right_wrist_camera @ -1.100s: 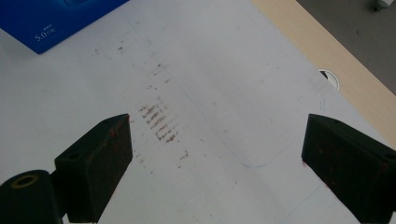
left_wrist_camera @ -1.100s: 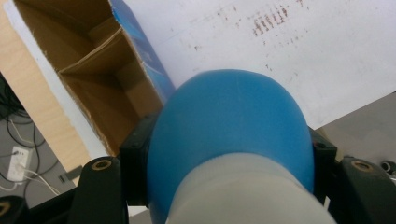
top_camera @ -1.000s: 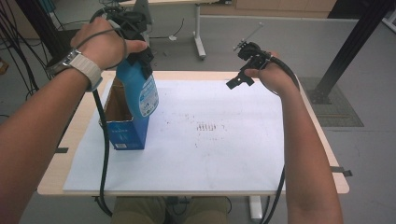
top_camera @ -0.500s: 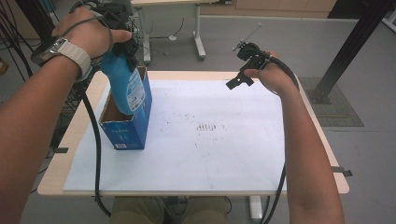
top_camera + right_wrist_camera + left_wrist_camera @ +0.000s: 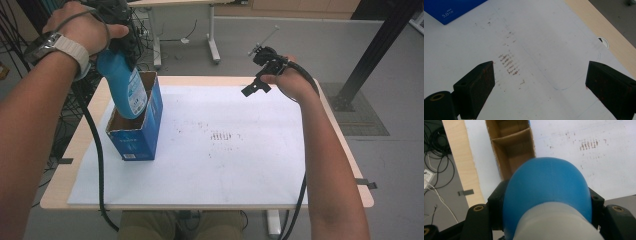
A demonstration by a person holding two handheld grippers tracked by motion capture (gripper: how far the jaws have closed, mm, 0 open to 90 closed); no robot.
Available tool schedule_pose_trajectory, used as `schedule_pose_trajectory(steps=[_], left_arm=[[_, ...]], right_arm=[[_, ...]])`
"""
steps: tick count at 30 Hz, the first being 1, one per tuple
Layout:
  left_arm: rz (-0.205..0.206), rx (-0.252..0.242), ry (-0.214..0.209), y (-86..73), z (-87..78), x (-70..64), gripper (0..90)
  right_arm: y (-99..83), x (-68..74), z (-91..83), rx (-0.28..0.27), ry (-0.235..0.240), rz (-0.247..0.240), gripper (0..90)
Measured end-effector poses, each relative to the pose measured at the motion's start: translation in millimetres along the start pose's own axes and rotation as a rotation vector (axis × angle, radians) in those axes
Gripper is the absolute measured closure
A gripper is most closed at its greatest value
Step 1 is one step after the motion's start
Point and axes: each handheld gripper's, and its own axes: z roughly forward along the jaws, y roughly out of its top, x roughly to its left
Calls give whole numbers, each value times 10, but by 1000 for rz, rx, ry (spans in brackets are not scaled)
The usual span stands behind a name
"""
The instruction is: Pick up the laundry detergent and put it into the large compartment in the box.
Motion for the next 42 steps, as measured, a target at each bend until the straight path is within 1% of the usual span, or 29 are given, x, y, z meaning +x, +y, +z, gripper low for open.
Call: schedule_pose_trajectory(steps=[2, 3, 6, 13, 14, 17, 21, 23, 28, 29, 32, 33, 37, 42], left_arm=[[-14, 0, 2, 7, 4, 35, 379], [-15, 1, 4, 11, 4, 45, 379], [-40, 2, 0, 15, 3, 89, 379], [-61, 4, 11, 29, 7, 133, 379], [-64, 12, 8, 42, 11, 146, 379], [-72, 10, 8, 51, 29, 170, 379], [-67, 2, 26, 59, 87, 158, 379], [-70, 7, 34, 76, 116, 161, 379], [-85, 1, 23, 83, 166, 217, 379], [-86, 6, 22, 95, 176, 224, 379], [-88, 10, 27, 114, 204, 221, 379], [-94, 8, 29, 115, 217, 218, 379], [-91, 14, 29, 140, 259, 226, 379], [-93, 5, 28, 135, 297, 236, 379]], right_arm=[[-1, -2, 3, 0, -1, 0, 85], [3, -7, 5, 1, 1, 1, 85], [8, -7, 12, 1, 1, -2, 85], [10, -18, 23, 0, 5, -2, 85], [9, -19, 22, 0, 5, -1, 85], [8, -20, 23, 0, 6, -3, 85], [12, -17, 30, 2, 6, -6, 85], [18, -14, 34, 5, 6, -10, 85], [28, -5, 39, 8, 5, -14, 85], [25, -9, 41, 6, 6, -15, 85], [26, -10, 44, 9, 4, -11, 85], [28, -9, 47, 11, 2, -13, 85], [31, -9, 54, 12, 3, -12, 85], [21, -10, 56, 8, 4, -16, 85]])
